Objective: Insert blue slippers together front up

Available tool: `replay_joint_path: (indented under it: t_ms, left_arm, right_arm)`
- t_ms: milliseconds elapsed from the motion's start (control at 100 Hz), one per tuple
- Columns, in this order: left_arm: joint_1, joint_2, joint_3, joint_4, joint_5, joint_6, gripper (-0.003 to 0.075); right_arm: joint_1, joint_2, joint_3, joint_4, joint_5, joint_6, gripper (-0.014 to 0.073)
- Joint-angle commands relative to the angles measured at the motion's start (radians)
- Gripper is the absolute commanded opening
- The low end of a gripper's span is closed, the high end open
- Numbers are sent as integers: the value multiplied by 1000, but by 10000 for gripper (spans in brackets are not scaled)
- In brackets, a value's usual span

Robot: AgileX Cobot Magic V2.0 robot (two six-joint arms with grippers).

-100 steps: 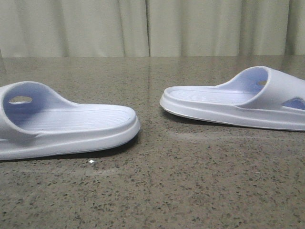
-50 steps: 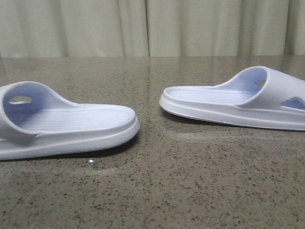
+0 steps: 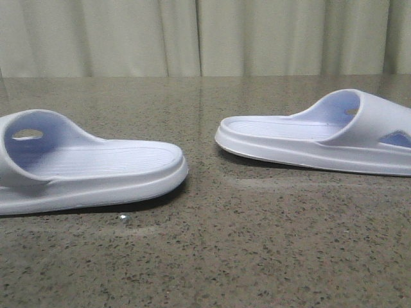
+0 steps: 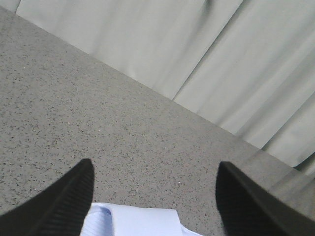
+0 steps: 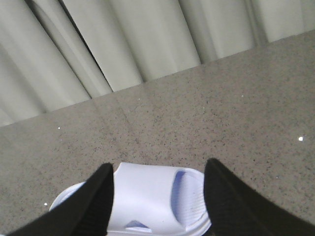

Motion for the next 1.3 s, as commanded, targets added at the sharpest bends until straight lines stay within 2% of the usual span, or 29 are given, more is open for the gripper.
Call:
replay_joint_path:
  t_ms: [0, 100, 270, 350, 1290]
  left_arm:
    - [1, 18, -35, -29, -54, -7, 523]
    - [1, 19, -35, -29, -54, -16, 520]
    - [1, 46, 23, -29, -109, -198, 520]
    - [1, 73, 50, -40, -107, -237, 520]
    - [1, 425, 68, -75, -109, -239, 520]
  right_arm:
    - [-5, 20, -38, 9, -109, -3, 388]
    - [-5, 20, -38, 9, -111, -3, 388]
    - [-5, 20, -38, 9, -113, -3, 388]
    - [-5, 20, -38, 9, -117, -3, 388]
    - [-5, 20, -38, 9, -155, -3, 386]
